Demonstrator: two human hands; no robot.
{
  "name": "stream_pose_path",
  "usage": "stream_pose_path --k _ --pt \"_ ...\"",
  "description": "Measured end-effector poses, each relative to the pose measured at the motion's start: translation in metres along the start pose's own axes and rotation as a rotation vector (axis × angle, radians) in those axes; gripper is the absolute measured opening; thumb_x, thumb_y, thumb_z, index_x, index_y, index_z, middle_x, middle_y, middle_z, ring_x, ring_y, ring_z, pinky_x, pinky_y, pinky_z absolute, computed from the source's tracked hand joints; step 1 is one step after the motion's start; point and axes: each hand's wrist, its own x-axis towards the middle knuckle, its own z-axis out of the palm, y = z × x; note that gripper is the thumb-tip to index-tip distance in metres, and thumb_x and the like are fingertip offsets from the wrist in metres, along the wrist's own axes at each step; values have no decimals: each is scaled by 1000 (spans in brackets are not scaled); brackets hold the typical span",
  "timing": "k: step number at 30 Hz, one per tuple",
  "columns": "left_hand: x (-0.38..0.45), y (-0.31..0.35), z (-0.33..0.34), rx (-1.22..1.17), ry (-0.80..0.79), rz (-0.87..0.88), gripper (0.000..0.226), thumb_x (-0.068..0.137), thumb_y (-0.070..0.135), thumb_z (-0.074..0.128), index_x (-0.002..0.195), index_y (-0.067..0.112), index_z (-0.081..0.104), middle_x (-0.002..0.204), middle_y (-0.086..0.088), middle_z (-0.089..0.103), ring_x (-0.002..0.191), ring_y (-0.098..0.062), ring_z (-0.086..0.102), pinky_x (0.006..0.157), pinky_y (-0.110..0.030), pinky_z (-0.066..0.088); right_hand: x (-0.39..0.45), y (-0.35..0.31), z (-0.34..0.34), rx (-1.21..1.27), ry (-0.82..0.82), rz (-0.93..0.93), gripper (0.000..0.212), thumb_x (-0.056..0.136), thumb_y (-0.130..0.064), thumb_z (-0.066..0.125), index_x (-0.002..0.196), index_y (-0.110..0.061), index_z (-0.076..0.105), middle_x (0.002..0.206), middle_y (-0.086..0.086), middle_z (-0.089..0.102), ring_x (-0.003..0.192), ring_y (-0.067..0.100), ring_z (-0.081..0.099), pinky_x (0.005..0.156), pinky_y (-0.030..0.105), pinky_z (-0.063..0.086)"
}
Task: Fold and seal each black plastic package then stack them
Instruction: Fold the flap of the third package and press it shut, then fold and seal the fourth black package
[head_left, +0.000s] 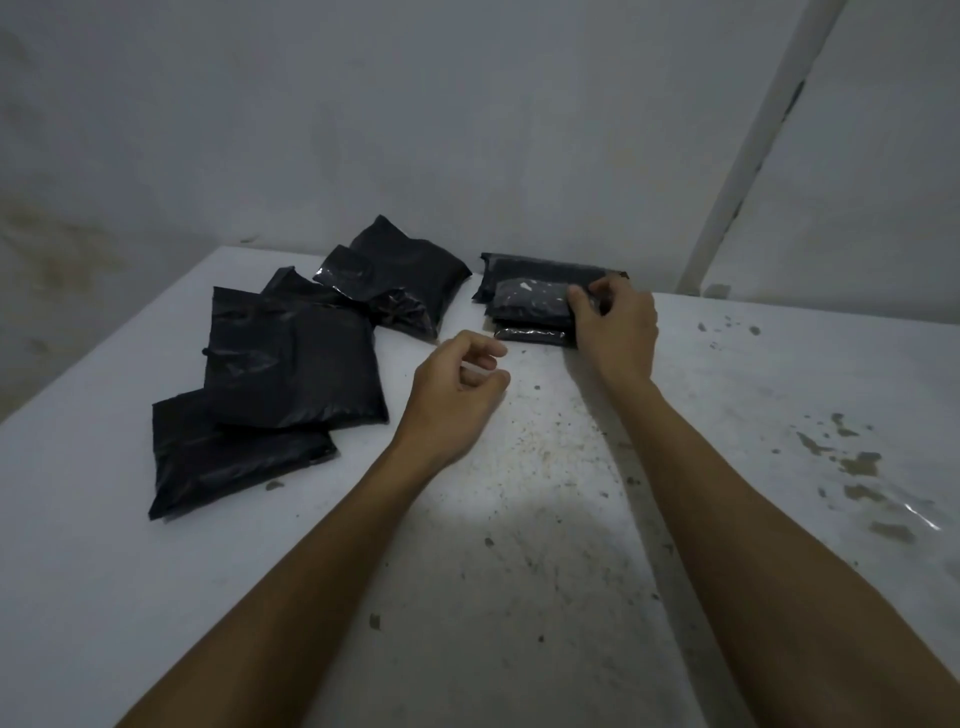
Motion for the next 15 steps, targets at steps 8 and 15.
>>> stream_pose_path --k 8,15 --pt "-1 18 -19 31 -19 18 15 95 11 69 95 26 72 93 -1 70 76 -12 65 65 -15 53 -23 -22 -2 -7 41 -132 24 97 -35 67 114 -17 65 119 4 61 97 11 57 85 26 48" --pt "-12 22 -108 219 241 131 14 93 12 73 92 26 73 88 13 71 73 -4 63 67 -15 52 -62 -86 42 136 -377 -196 14 91 -30 72 88 -17 71 78 -4 69 74 11 65 69 29 51"
